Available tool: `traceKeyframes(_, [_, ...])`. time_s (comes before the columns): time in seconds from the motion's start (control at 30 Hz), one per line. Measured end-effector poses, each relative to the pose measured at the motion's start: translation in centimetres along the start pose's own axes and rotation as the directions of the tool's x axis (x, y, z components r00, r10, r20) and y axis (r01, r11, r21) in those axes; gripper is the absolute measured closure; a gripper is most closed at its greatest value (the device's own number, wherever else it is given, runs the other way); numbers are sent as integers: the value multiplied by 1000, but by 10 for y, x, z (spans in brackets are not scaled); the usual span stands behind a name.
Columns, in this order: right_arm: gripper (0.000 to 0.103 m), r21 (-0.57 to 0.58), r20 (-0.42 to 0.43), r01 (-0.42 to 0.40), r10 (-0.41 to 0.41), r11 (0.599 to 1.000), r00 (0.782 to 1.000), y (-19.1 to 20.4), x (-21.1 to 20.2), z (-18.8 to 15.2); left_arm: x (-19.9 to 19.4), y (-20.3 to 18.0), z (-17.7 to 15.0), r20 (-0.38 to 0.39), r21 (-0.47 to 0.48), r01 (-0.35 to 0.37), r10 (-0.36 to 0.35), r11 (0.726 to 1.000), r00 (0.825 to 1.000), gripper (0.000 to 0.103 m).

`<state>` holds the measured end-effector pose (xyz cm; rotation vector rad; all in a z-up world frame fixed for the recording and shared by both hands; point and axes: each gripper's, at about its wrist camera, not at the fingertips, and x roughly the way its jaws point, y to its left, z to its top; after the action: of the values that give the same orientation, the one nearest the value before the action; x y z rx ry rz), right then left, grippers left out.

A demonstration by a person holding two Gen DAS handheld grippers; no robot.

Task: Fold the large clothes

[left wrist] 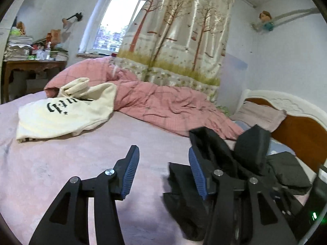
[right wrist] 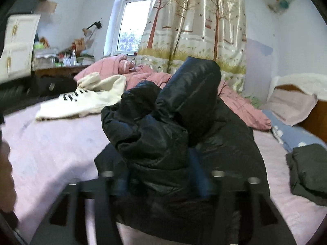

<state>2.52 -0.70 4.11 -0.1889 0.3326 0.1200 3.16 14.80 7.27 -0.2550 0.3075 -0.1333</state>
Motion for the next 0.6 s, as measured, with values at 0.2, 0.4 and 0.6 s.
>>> traceKeyframes(0.2, [8, -20, 59, -8, 9, 1000, 998, -14, -39, -8, -6, -18, -1, 20, 49, 67, -68, 997, 997, 39])
traceKeyframes(0.4, [7, 139, 104, 58, -73, 989, 992, -100, -69, 8, -6, -58, 11, 10, 44, 226, -226, 973, 974, 23])
traceKeyframes(0.6, [8, 166, -63, -31, 42, 986, 997, -142, -30, -8, 25, -99, -1, -100, 55, 338, -331, 940, 938, 23])
